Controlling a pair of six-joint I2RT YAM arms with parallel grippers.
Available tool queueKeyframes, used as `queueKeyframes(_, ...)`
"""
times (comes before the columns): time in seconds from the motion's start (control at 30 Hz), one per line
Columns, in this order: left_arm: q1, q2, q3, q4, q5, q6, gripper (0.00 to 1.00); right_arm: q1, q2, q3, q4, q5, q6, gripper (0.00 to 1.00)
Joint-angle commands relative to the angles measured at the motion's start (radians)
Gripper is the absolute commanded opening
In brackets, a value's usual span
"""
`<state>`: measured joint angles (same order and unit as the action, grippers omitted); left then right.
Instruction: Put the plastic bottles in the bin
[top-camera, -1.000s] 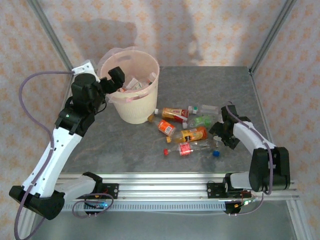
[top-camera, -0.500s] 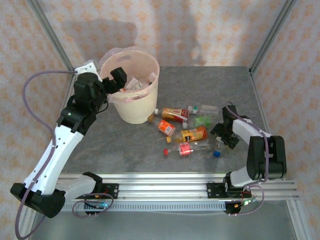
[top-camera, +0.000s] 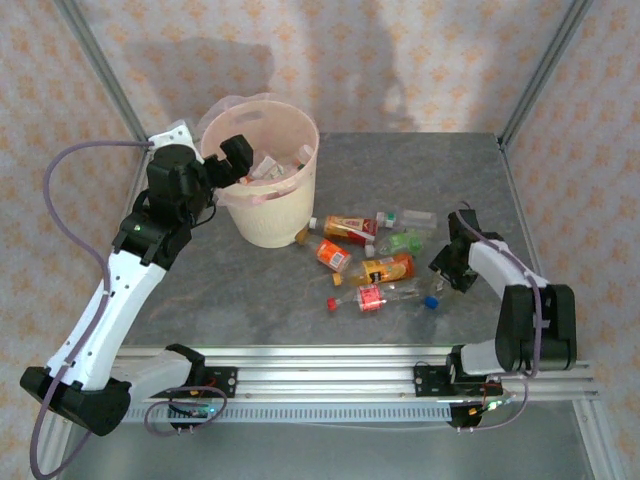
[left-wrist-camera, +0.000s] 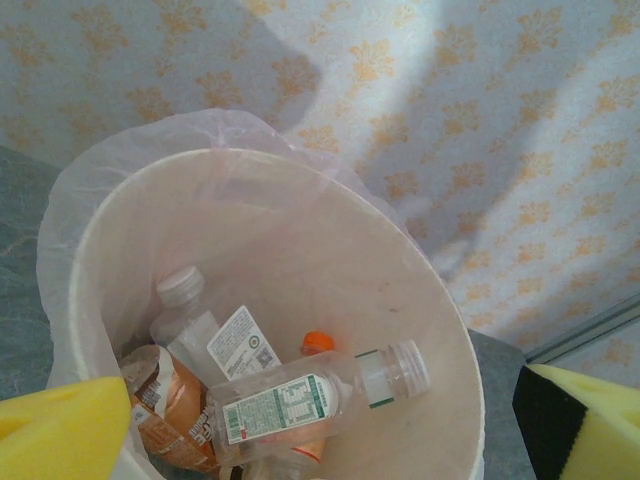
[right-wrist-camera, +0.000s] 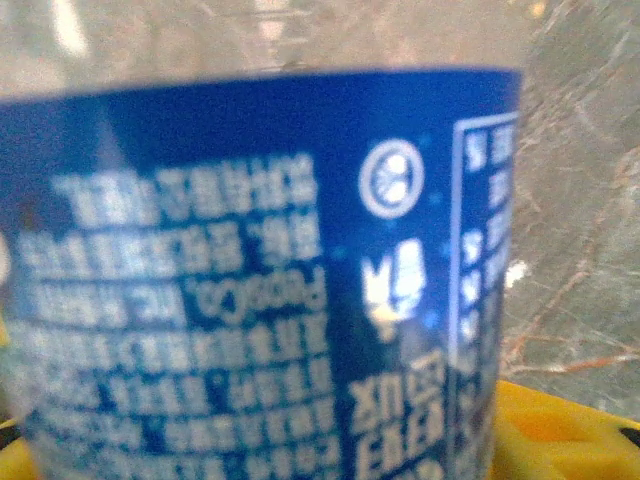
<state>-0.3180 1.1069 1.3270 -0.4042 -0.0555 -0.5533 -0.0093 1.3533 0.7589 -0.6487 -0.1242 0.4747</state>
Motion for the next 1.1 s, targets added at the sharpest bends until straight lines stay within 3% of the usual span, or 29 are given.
queueKeyframes(0.0, 0.005, 0.003, 0.025, -0.004, 0.018, -0.017, 1.00, 0.000, -0.104, 0.048, -0.088, 0.058, -0.033, 0.58)
queueKeyframes(0.1, 0.005, 0.007, 0.024, 0.003, 0.031, -0.022, 1.00, 0.000, -0.211, 0.068, -0.122, 0.036, -0.065, 0.57)
queueKeyframes(0.3, 0.005, 0.007, 0.026, 0.008, 0.065, -0.044, 1.00, 0.009, -0.416, 0.096, -0.097, -0.150, -0.126, 0.54)
queueKeyframes(0.47, 0.003, 0.020, 0.034, 0.017, 0.135, -0.073, 1.00, 0.050, -0.498, 0.131, -0.037, -0.272, -0.133, 0.54)
queueKeyframes(0.67, -0.026, 0.059, 0.058, 0.019, 0.224, -0.111, 1.00, 0.181, -0.502, 0.134, 0.110, -0.336, -0.132, 0.54)
queueKeyframes(0.87, -0.135, 0.135, 0.115, -0.002, 0.275, -0.069, 1.00, 0.337, -0.458, 0.139, 0.259, -0.342, -0.141, 0.55)
queueKeyframes(1.07, -0.226, 0.265, 0.208, 0.001, 0.448, -0.029, 1.00, 0.452, -0.370, 0.188, 0.344, -0.345, -0.151, 0.55)
